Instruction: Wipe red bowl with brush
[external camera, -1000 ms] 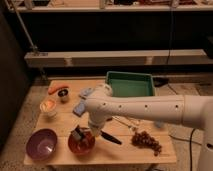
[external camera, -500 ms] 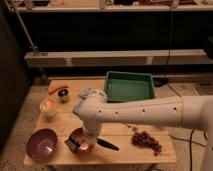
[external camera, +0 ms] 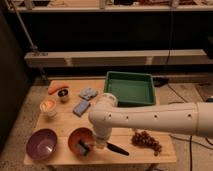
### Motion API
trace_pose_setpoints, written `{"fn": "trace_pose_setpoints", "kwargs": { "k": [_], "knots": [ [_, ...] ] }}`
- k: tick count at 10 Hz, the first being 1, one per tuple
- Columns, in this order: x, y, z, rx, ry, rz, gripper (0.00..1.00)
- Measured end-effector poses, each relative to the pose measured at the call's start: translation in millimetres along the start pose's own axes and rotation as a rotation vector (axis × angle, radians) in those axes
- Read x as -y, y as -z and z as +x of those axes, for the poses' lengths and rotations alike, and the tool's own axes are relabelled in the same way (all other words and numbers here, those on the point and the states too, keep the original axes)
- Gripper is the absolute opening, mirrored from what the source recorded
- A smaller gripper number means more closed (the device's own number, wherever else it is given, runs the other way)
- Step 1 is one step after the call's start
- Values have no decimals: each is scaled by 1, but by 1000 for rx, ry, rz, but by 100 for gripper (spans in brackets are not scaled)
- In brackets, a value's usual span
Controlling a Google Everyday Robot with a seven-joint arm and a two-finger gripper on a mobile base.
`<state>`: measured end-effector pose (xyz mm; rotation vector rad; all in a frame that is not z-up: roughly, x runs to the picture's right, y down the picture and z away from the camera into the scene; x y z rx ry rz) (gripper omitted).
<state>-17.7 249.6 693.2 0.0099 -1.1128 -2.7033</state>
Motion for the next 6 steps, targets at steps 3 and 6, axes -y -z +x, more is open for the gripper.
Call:
{"fn": "trace_pose_setpoints", "kwargs": {
  "k": [3, 6],
  "knots": [
    [-15, 1, -11, -1, -50, -4, 0],
    [-43, 6, -6, 4, -67, -13, 0]
  ]
}}
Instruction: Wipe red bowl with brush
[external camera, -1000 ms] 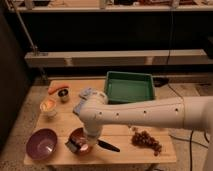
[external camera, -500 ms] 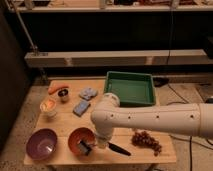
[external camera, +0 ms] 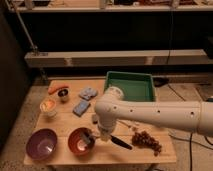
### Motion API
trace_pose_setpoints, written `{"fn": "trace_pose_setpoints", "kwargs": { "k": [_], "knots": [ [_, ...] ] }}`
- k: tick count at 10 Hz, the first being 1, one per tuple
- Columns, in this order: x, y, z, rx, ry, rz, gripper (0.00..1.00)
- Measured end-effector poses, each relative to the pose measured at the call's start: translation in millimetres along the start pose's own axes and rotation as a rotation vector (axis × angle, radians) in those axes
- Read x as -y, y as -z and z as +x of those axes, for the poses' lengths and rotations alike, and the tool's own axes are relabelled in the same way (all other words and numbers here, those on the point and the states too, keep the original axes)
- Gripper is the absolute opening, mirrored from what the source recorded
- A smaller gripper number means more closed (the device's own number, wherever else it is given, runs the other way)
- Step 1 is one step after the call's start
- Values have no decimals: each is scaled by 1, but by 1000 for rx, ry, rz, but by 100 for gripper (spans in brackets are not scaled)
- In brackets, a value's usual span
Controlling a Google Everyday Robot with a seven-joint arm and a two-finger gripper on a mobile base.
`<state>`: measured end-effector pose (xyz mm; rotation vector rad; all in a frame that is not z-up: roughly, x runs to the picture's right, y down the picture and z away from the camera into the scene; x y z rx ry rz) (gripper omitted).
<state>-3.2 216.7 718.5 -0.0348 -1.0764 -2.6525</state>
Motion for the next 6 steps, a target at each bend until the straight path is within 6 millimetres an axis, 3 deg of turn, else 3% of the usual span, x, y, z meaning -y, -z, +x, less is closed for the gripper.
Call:
{"fn": "trace_pose_setpoints", "kwargs": {
  "k": [2, 6],
  "knots": [
    [-8, 1, 10, 1, 8, 3, 0],
    [3, -5, 46, -9, 70, 22, 0]
  ]
}}
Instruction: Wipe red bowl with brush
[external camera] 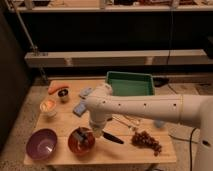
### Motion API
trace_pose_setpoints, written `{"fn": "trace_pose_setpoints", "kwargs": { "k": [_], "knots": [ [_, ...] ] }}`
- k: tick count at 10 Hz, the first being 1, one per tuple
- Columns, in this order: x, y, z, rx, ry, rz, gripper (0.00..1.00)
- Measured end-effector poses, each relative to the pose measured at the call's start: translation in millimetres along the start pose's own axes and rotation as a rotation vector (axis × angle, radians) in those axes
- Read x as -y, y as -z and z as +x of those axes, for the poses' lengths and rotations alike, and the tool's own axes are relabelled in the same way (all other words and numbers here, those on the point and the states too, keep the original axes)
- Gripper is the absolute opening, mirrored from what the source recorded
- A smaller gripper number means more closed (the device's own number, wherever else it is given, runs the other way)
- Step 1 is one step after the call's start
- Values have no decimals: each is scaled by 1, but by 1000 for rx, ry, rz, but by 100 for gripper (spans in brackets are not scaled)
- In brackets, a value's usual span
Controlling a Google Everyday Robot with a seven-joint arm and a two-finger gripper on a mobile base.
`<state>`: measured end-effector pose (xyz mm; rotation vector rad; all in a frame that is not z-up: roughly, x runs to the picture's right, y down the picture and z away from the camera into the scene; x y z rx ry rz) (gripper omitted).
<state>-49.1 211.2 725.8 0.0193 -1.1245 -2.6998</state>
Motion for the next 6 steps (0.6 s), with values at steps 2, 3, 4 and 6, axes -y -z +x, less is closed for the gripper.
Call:
{"fn": "trace_pose_setpoints", "kwargs": {
  "k": [2, 3, 4, 6],
  "knots": [
    [14, 1, 11, -25, 42, 9, 0],
    [20, 2, 11, -28, 54, 12, 0],
    [32, 3, 9, -34, 73, 18, 0],
    [44, 3, 0, -33, 79, 25, 0]
  ]
}}
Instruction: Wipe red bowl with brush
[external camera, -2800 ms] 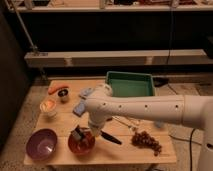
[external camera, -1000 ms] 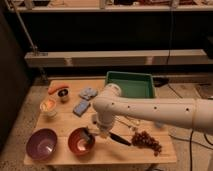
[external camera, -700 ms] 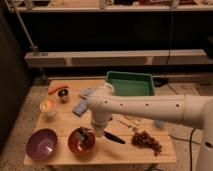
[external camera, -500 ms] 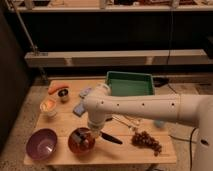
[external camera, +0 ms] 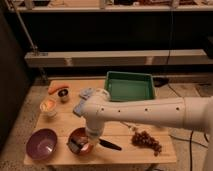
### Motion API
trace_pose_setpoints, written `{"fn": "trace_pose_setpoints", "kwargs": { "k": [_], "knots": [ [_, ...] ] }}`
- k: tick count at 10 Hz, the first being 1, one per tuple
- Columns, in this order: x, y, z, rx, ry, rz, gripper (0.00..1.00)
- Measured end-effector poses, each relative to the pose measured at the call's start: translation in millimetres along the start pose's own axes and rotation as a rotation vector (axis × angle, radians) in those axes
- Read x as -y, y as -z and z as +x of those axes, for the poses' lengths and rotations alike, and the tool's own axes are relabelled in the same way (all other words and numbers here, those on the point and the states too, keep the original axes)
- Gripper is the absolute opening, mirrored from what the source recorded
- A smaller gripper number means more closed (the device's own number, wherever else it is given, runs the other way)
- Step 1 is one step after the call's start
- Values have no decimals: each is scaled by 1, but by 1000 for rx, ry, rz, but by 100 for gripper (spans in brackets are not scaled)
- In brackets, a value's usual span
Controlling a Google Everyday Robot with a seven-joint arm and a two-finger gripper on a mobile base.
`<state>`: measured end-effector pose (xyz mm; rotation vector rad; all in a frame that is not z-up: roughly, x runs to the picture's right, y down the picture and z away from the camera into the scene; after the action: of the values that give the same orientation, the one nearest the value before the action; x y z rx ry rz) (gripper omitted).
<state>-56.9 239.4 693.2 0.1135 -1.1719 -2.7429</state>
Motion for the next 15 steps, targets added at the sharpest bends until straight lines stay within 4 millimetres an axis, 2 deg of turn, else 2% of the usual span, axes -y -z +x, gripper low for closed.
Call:
{"fn": "trace_pose_setpoints", "kwargs": {
  "k": [1, 2, 3, 5, 8, 9, 10, 12, 15],
  "knots": [
    [2, 1, -10, 1, -9, 2, 0],
    [1, 2, -31, 6, -40, 0, 0],
    [-1, 3, -36, 8, -54, -1, 0],
    [-15, 5, -56, 15, -102, -8, 0],
    [-45, 9, -60, 20, -136, -26, 0],
    [-50, 10, -60, 23, -140, -28, 0],
    [-55, 11, -55, 24, -136, -29, 0],
    [-56, 9, -30, 14, -108, -30, 0],
    [-45, 10, 14, -3, -27, -31, 0]
  ]
}}
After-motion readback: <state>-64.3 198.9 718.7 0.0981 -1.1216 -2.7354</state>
